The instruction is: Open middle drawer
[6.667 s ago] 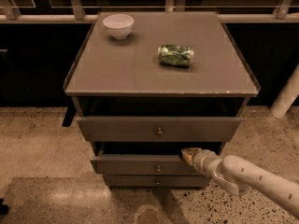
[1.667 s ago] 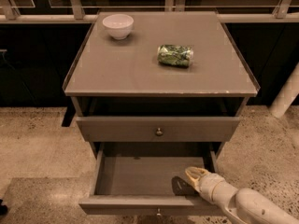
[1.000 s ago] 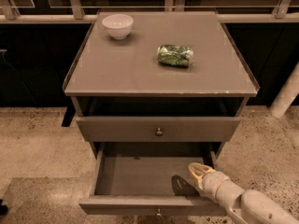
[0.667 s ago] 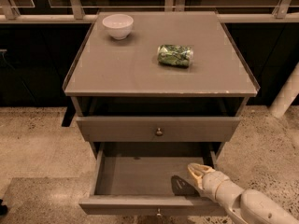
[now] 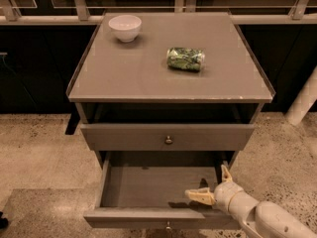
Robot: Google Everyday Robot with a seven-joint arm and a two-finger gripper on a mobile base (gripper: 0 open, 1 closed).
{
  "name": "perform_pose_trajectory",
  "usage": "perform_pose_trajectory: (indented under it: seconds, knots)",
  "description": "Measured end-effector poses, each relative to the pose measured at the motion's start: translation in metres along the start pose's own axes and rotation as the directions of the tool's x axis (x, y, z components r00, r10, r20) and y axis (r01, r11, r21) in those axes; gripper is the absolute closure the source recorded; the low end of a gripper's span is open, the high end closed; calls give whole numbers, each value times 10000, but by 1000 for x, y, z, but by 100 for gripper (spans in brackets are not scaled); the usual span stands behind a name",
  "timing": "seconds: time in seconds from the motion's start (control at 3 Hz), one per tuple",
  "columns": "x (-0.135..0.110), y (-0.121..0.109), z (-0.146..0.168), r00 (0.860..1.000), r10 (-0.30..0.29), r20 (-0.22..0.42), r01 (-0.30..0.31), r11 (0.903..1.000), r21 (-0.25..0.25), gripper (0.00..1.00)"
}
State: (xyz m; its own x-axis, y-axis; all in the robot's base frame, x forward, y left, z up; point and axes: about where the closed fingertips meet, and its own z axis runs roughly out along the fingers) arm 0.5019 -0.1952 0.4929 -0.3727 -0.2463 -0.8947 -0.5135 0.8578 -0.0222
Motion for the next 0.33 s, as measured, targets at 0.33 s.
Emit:
perform_pose_trajectory:
  seconds: [0.33]
  knots:
    - [0, 0, 0, 10000, 0, 0, 0, 10000, 0, 0]
